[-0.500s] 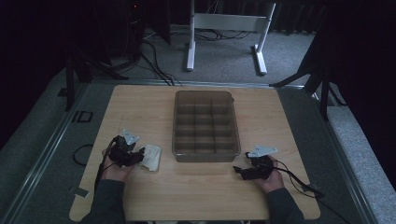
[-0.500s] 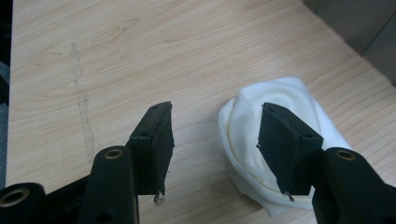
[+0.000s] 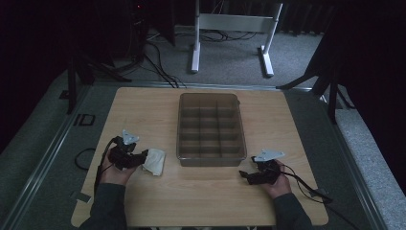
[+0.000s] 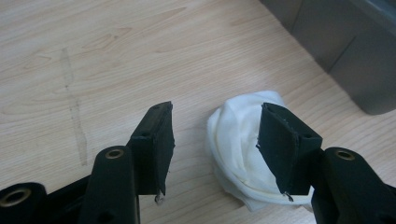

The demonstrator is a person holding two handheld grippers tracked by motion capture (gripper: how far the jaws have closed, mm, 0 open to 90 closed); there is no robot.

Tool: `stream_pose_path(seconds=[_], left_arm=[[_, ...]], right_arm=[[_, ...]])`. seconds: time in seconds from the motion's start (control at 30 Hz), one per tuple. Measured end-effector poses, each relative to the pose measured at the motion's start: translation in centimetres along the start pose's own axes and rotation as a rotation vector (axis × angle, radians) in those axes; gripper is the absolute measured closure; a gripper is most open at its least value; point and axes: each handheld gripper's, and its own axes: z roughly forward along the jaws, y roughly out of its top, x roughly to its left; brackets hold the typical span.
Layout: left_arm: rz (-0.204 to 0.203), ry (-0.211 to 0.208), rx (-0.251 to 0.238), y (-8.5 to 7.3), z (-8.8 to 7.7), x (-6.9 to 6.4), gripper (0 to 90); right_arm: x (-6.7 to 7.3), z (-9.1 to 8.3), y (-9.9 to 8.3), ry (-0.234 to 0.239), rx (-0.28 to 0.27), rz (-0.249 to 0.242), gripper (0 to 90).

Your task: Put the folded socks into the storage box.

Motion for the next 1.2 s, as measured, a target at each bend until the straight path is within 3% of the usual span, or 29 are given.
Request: stream_pose_path(seconds=[0.3,1.2], left_arm=[[0.006,-0.045,0.006,0.3,-0.3,0.0,45.8],[0.001,-0.069,0.021,0.8,-1.6,0.3,47.4]], right_arm=[[0.0,0.0,0.0,0.000,0.001,0.002,19.0],[0.0,0.0,0.0,0.000,0.001,0.003,19.0]])
